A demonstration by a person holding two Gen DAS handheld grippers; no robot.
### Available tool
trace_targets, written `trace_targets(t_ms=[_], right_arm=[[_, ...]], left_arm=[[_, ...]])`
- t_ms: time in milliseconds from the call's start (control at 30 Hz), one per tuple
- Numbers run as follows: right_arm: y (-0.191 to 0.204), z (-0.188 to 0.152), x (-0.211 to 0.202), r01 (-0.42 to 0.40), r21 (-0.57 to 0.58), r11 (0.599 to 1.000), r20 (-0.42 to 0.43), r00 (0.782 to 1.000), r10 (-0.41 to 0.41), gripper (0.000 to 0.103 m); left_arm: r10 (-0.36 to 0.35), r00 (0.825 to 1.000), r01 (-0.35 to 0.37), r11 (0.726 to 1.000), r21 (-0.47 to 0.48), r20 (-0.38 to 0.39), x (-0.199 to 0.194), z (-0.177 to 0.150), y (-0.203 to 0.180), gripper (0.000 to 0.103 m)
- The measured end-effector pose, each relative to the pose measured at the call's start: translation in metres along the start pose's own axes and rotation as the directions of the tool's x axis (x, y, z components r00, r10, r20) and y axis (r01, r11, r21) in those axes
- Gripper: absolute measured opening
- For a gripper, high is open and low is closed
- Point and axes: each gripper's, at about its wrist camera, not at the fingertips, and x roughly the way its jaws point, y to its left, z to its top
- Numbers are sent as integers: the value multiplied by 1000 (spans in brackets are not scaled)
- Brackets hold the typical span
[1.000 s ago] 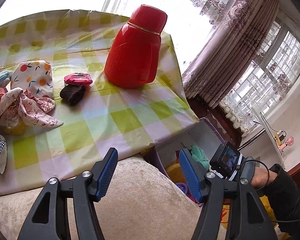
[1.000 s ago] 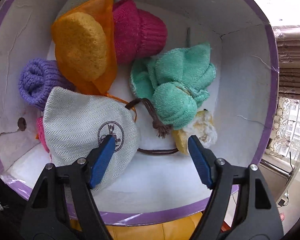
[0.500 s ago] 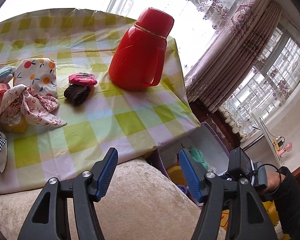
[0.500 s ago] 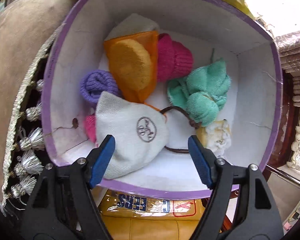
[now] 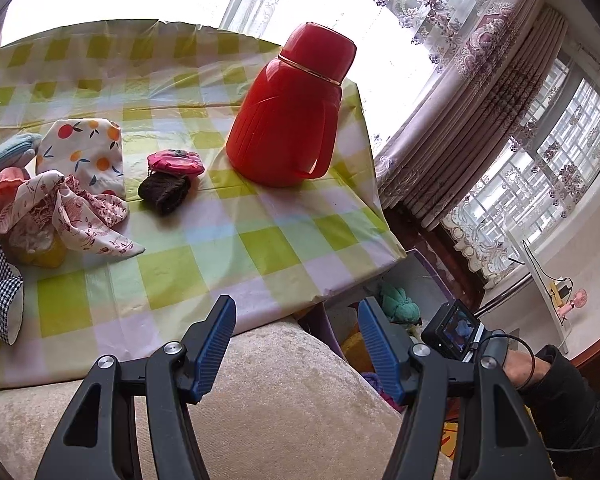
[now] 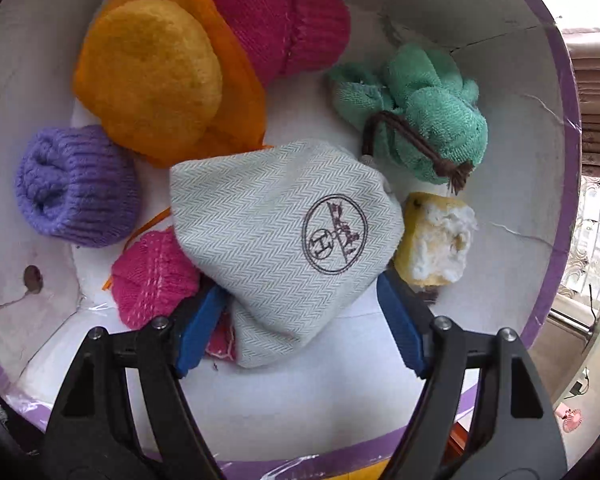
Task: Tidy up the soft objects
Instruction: 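Move both open tools back toward the remaining items on the table, then grasp the light blue pig pouch with the left tool while the right tool grasps the pink coin purse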
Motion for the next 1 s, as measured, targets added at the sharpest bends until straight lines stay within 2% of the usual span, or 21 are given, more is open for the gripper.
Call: trace_targets(t_ms=[100,200,333,500,633,733,833,1000], right_arm=[[-4,-11,-30,-44,22,999,78,996,42,80],[-13,-17,-81,-85,45,995,188,979,75,80],[7,-18,-137,-114,33,993,338,936,96,80],[47,-1,-190,-116,-52,992,488,864,126,80],[75,29,-194,-125,-83,989,561,814,150,80],[82,56,-187,-144,-89,986,602,781,168,80],[91,76,-200,-171,-100,980,641,743,195,80],[116,117,-217,-216,-81,973,683,699,212,80]], left_arm=[[28,999,-28,999,-16,21,-8,1,11,65],[71,997,-68,996,-48,44,-19,2,29,65],[149,985,-139,984,-115,85,-41,2,62,65],[252,960,-224,953,-205,124,-72,-1,108,65],[320,936,-269,919,-288,147,-93,-1,143,65],[359,920,-294,897,-330,158,-104,2,165,65],[387,906,-307,879,-365,172,-110,11,182,65],[414,891,-318,862,-394,187,-111,31,203,71]])
